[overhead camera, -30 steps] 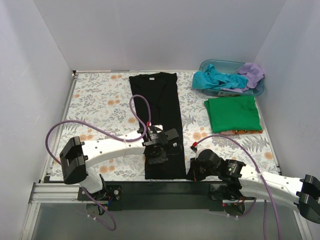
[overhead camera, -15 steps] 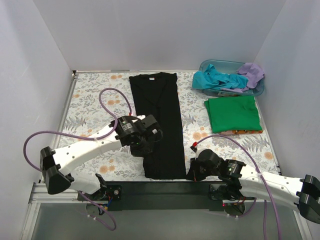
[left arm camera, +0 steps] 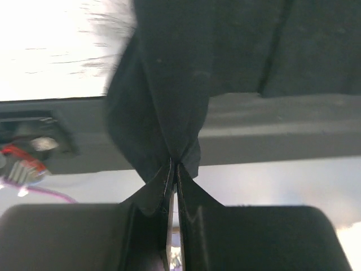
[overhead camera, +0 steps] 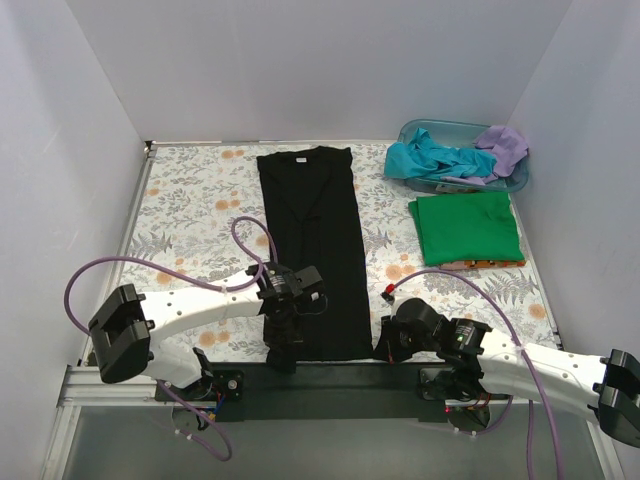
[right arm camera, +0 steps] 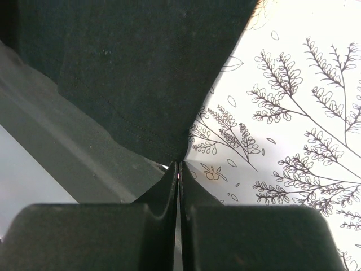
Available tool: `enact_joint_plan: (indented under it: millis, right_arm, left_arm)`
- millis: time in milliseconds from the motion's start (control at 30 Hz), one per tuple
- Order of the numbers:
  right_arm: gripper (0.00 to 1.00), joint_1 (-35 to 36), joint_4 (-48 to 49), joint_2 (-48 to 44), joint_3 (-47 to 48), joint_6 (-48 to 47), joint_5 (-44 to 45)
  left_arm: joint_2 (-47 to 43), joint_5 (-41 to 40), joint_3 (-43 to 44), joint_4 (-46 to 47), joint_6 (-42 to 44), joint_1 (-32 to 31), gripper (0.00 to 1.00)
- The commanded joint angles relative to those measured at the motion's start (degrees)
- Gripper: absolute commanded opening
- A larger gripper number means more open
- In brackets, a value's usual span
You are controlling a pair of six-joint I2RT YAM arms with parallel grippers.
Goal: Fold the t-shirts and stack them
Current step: Fold the tshirt
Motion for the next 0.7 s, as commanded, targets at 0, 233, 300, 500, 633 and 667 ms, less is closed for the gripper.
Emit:
enact_joint_plan:
  millis: [0, 233, 300, 500, 633, 667]
  right_arm:
    - [0.01, -0.1, -2.1, 0.4, 1.9, -0.3, 1.1]
    - [0.01, -0.1, -2.2, -1.0, 1.7, -0.3, 0.5]
    - [0.01, -0.1, -2.2, -1.4, 1.6, -0.1, 0.6]
    - [0.01, -0.1, -2.2, -1.7, 1.4, -0.2, 0.5]
    - [0.01, -0.1, -2.3, -2.3, 1.4, -0.1, 0.5]
    - [0.01, -0.1, -2.3, -2.3, 1.3, -0.2, 0.5]
  left_arm:
    - [0.6, 9.2, -1.8, 10.7, -0.8, -2.0, 0.0]
    - [3.0, 8.5, -2.0, 18.2, -4.4, -2.4, 0.0]
    - [2.2, 8.0, -1.7, 18.4, -5.3, -2.5, 0.0]
    - [3.7, 6.0, -4.1, 17.3, -8.1, -2.5, 0.0]
    - [5.8, 5.7, -4.9, 15.3, -8.9, -2.5, 0.27]
    - [5.6, 5.0, -4.9, 14.3, -9.3, -2.5, 0.5]
